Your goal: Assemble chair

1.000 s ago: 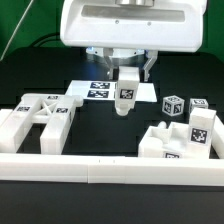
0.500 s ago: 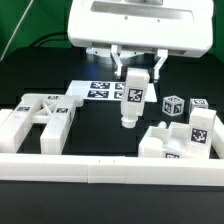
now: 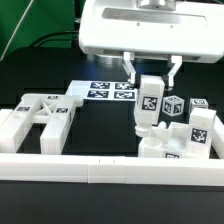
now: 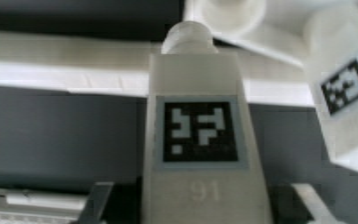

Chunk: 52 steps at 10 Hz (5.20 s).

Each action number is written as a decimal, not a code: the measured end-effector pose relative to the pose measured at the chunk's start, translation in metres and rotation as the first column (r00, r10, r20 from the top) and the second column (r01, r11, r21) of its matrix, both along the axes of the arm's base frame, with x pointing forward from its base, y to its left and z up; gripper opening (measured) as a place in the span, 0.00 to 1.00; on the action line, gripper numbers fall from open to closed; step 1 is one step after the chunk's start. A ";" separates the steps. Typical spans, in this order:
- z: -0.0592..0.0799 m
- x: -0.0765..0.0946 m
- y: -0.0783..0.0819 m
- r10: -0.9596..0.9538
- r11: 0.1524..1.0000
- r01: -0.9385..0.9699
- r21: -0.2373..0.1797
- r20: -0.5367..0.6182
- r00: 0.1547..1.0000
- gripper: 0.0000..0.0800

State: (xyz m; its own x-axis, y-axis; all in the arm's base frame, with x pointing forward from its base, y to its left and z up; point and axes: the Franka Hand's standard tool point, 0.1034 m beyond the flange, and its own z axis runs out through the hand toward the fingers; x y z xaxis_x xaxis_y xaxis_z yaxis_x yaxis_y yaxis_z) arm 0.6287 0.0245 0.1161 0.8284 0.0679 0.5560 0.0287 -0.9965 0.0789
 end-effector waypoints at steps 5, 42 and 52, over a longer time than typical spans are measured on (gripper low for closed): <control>-0.008 -0.007 -0.007 -0.018 1.000 0.018 0.008 -0.030 0.999 0.36; -0.025 -0.012 0.000 0.019 1.000 -0.020 -0.002 -0.053 0.998 0.81; -0.022 -0.012 0.001 0.036 0.997 -0.012 0.070 -0.356 0.934 0.81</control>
Offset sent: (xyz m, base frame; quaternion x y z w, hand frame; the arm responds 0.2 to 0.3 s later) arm -0.0330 -0.0116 -0.0151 0.0530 -0.0653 0.0425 0.9956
